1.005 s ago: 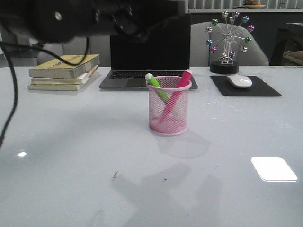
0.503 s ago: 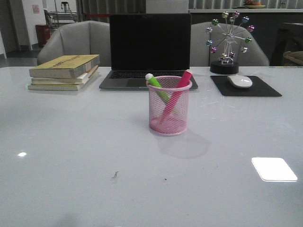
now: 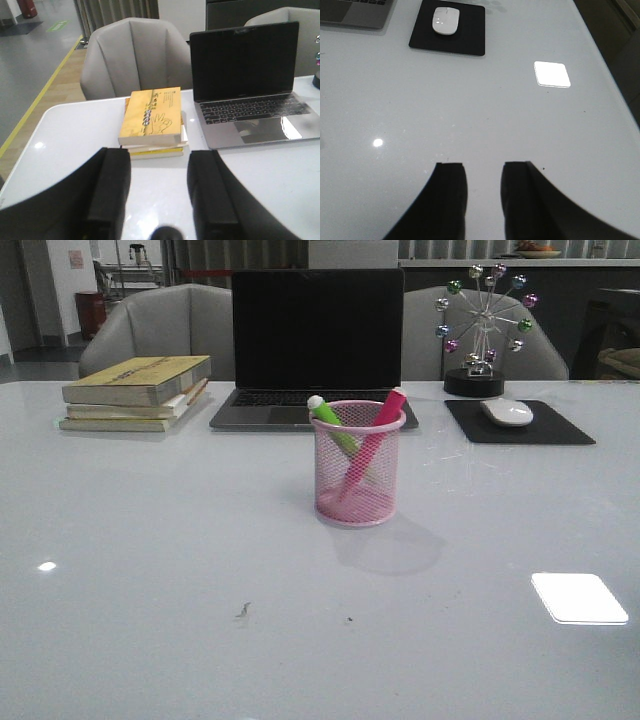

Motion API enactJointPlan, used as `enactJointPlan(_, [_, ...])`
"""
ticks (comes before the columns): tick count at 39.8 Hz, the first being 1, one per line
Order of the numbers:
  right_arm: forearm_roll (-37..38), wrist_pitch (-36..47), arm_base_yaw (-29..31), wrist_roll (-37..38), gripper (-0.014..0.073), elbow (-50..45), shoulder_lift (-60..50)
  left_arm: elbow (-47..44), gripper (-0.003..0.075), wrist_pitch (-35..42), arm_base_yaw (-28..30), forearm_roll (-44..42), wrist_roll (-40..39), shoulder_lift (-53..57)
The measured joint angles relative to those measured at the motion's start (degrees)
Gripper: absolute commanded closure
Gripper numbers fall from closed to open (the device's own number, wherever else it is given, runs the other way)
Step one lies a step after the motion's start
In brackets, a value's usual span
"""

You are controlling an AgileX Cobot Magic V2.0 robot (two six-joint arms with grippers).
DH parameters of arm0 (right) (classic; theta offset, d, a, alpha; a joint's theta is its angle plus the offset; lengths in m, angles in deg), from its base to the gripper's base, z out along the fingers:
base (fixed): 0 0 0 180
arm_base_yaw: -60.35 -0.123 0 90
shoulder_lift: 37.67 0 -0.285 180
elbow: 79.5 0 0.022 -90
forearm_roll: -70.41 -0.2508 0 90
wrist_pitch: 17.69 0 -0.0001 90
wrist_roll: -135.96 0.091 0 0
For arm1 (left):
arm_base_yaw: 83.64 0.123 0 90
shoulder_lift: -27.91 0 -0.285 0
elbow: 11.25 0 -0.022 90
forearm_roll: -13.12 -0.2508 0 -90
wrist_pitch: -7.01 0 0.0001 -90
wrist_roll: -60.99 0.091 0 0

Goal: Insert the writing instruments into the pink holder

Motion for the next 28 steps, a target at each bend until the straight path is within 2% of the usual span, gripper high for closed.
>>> enactJointPlan(12, [0.0,0.0,0.0,0.0,0.0274,0.0,0.0,-12.9,0.0365,0.0,1.09,0.32,0.0,10.73])
enactJointPlan(28, [0.0,0.0,0.0,0.0,0.0274,0.0,0.0,-14.8,0.0365,-3.31,1.09,1.04,0.0,13.15])
